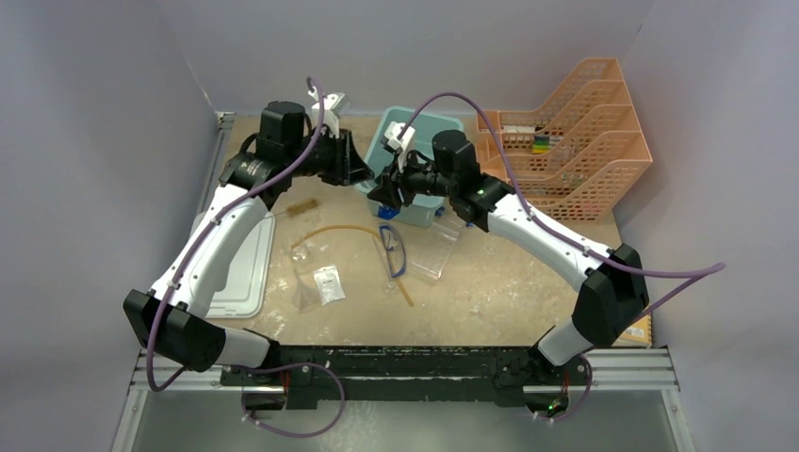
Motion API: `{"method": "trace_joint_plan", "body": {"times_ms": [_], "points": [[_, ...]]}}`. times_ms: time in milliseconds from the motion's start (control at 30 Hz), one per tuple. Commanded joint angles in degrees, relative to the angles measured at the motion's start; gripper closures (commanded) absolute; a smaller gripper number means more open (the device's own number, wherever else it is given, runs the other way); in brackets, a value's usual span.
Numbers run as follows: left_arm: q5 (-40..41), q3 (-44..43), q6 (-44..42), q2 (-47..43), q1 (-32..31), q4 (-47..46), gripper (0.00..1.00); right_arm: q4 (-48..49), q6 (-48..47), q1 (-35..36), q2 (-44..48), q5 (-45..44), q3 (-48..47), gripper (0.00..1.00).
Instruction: Organize the chemistry lab equipment
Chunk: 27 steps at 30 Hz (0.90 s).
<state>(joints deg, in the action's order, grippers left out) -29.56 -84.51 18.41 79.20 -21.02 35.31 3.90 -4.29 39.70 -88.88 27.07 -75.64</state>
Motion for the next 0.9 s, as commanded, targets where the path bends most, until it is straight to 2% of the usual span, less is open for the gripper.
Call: {"method": "trace_joint_plan", "body": {"times_ms": [0,67,200,267,333,467,533,667,767,867], "points": [[-2.88,-3.30,-0.11,-0.10,0.19,-3.00,1.00,1.18,-1.41,-0.41,-0.63,4.80,-2.15,0.56],[-2.96,-3.45,0.12,-0.09,0.19,-3.01,1.00,0.86,-1.42,-0.48,-1.30,5.05,-2.70,0.61],[-2.31,-3.56,0.94,-0.01,0.19,-3.10,0.99,2.47,-0.56,-0.89,-1.11,5.18,-2.40,0.76],[-1.62,-3.73,1.88,0.15,0.19,-3.43,0.81,3.56,0.40,-1.13,-0.80,4.27,-1.96,0.85],[-0.57,-3.94,3.14,0.32,0.19,-4.40,0.69,4.51,1.31,-1.61,-0.43,4.38,-1.51,0.93],[5.32,-4.68,6.92,0.62,0.19,-7.67,0.38,6.11,2.84,-2.23,0.81,3.89,-0.78,0.95],[10.20,-6.12,8.91,1.24,0.19,-8.88,0.31,6.33,3.76,-2.61,0.98,3.46,-0.74,0.96],[22.09,-10.32,11.32,2.73,0.90,-8.66,0.26,8.94,8.78,-3.84,0.77,0.46,0.32,0.96],[29.02,-10.64,12.99,2.15,2.72,-9.43,0.23,15.14,19.41,-5.09,0.88,-10.00,3.24,0.94],[34.69,-9.22,13.62,0.84,4.13,-9.30,0.22,7.73,27.45,-5.64,-1.92,-23.20,-2.74,0.95]]}}
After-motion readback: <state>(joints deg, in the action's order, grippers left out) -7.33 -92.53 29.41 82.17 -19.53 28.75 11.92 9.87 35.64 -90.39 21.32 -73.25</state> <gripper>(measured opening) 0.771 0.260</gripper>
